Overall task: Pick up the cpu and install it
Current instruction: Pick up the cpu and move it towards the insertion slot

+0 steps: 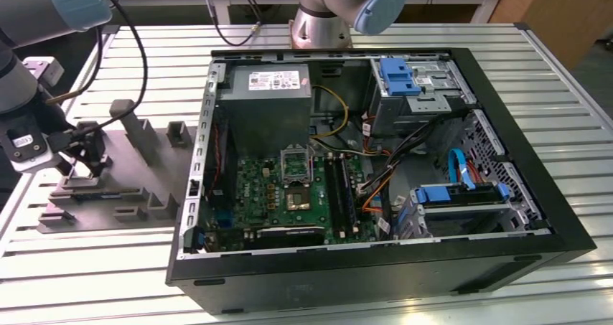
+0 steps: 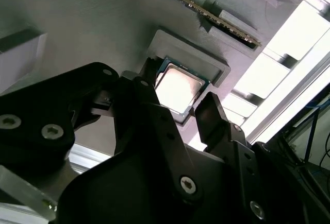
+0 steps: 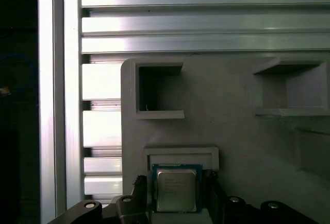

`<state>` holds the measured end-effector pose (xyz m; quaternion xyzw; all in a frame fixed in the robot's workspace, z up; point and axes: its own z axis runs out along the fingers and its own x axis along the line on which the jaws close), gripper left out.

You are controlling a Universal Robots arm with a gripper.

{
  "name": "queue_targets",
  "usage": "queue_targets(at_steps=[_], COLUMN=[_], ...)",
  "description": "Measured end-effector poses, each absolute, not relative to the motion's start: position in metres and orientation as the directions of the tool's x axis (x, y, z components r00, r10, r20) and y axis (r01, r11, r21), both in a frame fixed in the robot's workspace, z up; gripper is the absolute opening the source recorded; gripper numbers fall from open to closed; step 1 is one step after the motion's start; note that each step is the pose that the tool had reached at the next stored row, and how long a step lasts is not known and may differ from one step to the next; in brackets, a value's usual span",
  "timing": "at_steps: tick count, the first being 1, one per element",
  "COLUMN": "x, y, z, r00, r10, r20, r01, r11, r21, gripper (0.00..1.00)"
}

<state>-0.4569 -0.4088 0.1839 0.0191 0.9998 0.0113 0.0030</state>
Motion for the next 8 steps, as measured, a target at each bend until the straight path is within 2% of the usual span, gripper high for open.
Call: queue_targets(at_steps=[8], x=[-0.4577], y=[-0.4088], z=[0.1840], r00=[-0.999], r10=[0.038], r20=[-0.006], r01=[0.038], r11=[0.999], r21=[0.023], gripper=[0.55])
